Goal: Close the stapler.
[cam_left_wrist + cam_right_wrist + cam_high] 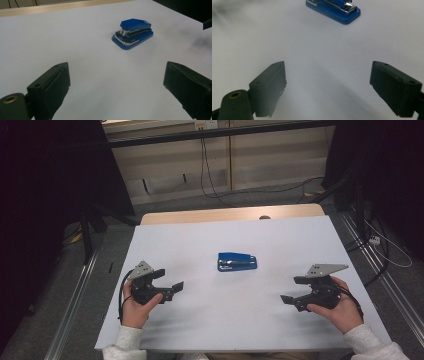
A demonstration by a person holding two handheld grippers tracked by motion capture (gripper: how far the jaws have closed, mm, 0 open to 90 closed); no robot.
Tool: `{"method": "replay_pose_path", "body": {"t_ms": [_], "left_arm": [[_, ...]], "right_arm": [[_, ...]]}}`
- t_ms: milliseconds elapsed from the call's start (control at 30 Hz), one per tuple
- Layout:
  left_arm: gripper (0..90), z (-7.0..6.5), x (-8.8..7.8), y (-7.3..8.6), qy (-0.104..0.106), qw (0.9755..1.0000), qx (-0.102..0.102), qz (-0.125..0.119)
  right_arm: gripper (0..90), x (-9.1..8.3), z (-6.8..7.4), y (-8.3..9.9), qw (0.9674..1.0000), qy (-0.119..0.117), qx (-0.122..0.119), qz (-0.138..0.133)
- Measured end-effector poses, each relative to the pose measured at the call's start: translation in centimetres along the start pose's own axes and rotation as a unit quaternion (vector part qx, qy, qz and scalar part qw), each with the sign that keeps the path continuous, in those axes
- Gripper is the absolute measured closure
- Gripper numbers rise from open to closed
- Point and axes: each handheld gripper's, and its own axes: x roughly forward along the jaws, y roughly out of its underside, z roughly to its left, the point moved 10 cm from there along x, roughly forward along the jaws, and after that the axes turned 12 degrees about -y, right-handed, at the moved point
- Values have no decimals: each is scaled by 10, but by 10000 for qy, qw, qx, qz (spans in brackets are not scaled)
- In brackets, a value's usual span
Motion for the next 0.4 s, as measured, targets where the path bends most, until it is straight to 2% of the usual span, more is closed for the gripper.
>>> {"method": "replay_pose_path", "body": {"t_ms": [400], "left_arm": [[70, 10, -13, 4, -73, 10000, 8, -40]], "right_arm": [[136, 0, 1, 0, 10000, -11, -42, 13]]}}
